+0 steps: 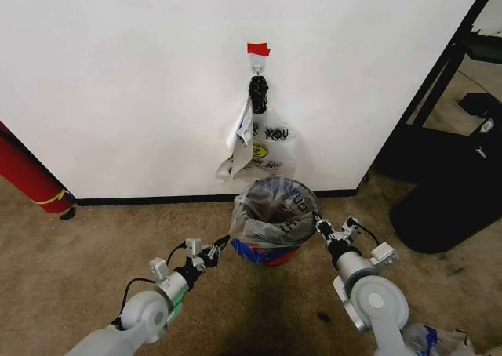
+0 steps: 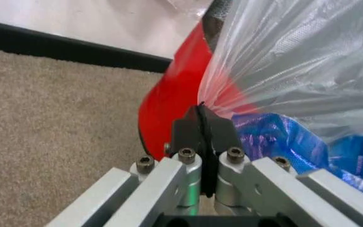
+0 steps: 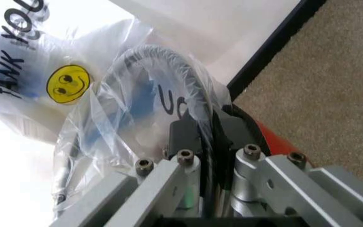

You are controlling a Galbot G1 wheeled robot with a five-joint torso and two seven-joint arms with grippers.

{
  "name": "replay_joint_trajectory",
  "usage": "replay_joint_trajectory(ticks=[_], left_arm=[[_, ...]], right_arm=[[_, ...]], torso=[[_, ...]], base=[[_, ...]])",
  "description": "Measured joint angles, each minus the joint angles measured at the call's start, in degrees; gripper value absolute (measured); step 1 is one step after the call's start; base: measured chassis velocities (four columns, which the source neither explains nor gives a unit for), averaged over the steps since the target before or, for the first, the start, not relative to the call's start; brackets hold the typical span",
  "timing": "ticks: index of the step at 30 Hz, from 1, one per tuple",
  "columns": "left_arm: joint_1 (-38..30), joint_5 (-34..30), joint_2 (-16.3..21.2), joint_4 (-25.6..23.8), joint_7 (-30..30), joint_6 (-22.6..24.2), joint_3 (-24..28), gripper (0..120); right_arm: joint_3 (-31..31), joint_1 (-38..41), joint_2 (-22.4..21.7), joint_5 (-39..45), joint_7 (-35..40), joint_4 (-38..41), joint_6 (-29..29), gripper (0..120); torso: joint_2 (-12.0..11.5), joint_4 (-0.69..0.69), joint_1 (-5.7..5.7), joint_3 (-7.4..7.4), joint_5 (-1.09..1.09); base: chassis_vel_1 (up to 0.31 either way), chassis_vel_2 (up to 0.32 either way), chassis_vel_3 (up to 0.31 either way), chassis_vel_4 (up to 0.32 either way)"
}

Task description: Pick up the garbage bag from the wall and place it over the trash bin.

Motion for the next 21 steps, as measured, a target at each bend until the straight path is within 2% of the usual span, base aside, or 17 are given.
replay_joint_trajectory(ticks=[3,8,10,11,13,14,15,17,19,21], left_arm=[[0.5,-0.3,0.4,-1.3,1.9,-0.6,0.0,0],[1.4,0.5,0.3,-3.3,0.5,-0.8,-0.8,0],[1.8,3.1,0.1,-3.9,-1.3,-0.7,-1.9,8],[1.8,3.1,0.1,-3.9,-1.3,-0.7,-1.9,8],[1.7,9.0,0.1,-3.9,-3.9,-0.8,-3.0,15],[1.3,17.7,0.2,-3.9,-6.0,-0.5,-4.6,23],[1.1,21.1,0.6,-4.1,-7.1,0.3,-5.2,27],[1.3,24.3,1.7,-5.1,-8.2,1.9,-5.6,34],[1.3,24.8,1.9,-5.2,-8.4,2.0,-5.6,36],[1.2,26.9,2.1,-5.3,-10.1,2.1,-5.8,48]], right_arm=[[0.0,0.0,0.1,0.0,0.0,0.0,0.0,1],[-0.1,-0.2,0.3,0.0,-0.2,-0.1,0.0,1],[-0.2,-0.1,0.4,0.0,-0.3,-0.4,0.0,1],[-0.2,-0.1,0.4,0.0,-0.3,-0.4,0.0,1],[-0.3,0.1,0.4,-0.1,-0.3,-0.6,0.0,1],[-0.3,0.4,0.4,0.0,-0.3,-0.8,0.0,1],[-0.4,0.5,0.4,0.0,-0.3,-0.9,0.0,1],[-0.2,0.6,0.6,0.0,-0.3,-0.9,0.0,1],[-0.1,0.5,0.7,0.0,-0.3,-0.9,0.0,1],[0.4,-0.2,1.3,-0.4,-0.3,-0.3,0.1,1]], torso=[[0.0,0.00,0.00,0.00,0.00],[0.0,0.00,0.00,0.00,0.00],[0.0,0.00,0.00,0.00,0.00],[0.0,0.00,0.00,0.00,0.00],[0.0,0.00,0.00,0.00,0.00],[0.0,0.00,0.00,0.00,0.00],[0.0,-0.01,0.00,0.00,0.00],[0.0,0.01,0.00,0.00,0.02],[0.0,0.02,0.00,0.00,0.03],[0.0,0.00,0.00,0.00,-0.02]], base=[[0.000,0.000,0.000,0.000],[0.000,0.000,0.000,0.000],[0.000,0.000,0.000,0.000],[0.000,0.000,0.000,0.000],[0.000,0.000,0.000,0.000],[0.000,0.000,0.000,0.000],[0.000,0.000,0.000,0.000],[0.000,0.000,0.000,0.000],[0.000,0.000,0.000,0.000],[0.000,0.000,0.000,0.000]])
